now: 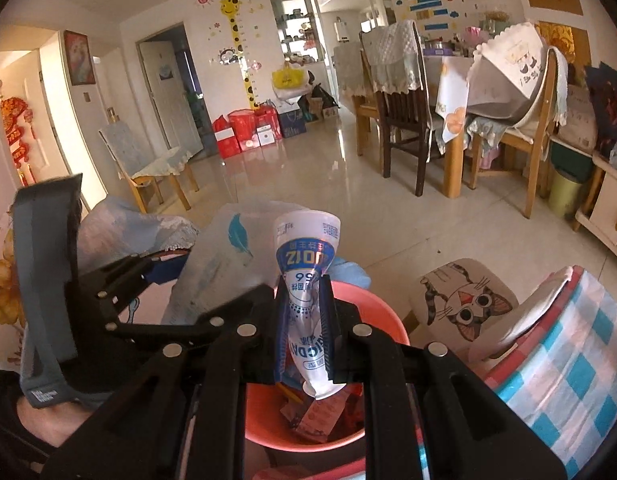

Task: Collect trash
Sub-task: 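Open both tools to drop the wipes and bottle into the pink bucket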

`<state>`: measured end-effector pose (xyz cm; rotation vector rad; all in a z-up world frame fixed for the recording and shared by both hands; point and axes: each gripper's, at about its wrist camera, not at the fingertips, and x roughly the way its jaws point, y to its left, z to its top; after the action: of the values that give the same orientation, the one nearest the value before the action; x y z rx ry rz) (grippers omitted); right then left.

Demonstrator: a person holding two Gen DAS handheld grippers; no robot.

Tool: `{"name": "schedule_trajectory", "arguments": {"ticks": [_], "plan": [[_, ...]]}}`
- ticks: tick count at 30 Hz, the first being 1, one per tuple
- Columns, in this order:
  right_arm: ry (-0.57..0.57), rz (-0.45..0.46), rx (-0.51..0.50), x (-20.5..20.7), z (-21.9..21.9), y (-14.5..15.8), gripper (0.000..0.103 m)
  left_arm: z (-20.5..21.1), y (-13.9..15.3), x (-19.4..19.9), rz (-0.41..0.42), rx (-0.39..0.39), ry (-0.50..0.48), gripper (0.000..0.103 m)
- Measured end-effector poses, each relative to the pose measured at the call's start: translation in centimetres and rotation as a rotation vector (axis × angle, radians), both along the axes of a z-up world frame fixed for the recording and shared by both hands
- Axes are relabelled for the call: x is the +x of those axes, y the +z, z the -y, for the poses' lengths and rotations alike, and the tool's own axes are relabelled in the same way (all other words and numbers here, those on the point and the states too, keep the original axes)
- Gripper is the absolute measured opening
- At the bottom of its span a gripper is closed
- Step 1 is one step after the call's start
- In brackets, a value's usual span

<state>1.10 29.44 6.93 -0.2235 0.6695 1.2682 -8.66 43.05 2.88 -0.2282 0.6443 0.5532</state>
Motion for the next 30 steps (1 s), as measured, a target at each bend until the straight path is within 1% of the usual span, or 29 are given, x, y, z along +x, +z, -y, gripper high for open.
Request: {"name": "schedule_trajectory", "arguments": {"ticks": [7, 14, 20, 21, 22, 23, 25, 26, 30], "plan": [[-0.003, -0.029, -0.027, 0.7, -1.1, -2.4, 0.016, -2.2, -3.6, 0.8, -0.040, -0.043, 0.022, 0.078], [-0.011, -0.046, -0.042, 1.4, -1.9, -3.9, 0.016, -2.6, -5.7, 1.5, -0.060, -0.077, 0.017, 0.078], [-0.022, -0.052, -0.036, 1.9, -1.9, -4.3, 0.019, -2.8, -6.8, 2.2, -0.079, -0.106, 0.010, 0.079], [-0.024, -0.049, -0.035, 1.9, -1.8, -4.3, 0.021, -3.0, -6.9, 2.2, -0.080, -0.112, 0.012, 0.079], [-0.028, -0.048, -0.035, 2.0, -1.7, -4.4, 0.026, -3.1, -7.0, 2.2, -0.082, -0.117, 0.016, 0.079], [-0.032, -0.050, -0.034, 2.1, -1.6, -4.5, 0.029, -3.2, -7.1, 2.1, -0.082, -0.119, 0.019, 0.079], [-0.037, -0.056, -0.030, 2.3, -1.5, -4.6, 0.029, -3.3, -7.0, 2.2, -0.078, -0.114, 0.020, 0.080], [-0.040, -0.054, -0.029, 2.4, -1.5, -4.6, 0.029, -3.2, -6.8, 2.3, -0.078, -0.110, 0.019, 0.083], [-0.048, -0.057, -0.017, 2.5, -1.1, -4.5, 0.029, -2.7, -5.9, 2.4, -0.067, -0.070, 0.012, 0.086]]}}
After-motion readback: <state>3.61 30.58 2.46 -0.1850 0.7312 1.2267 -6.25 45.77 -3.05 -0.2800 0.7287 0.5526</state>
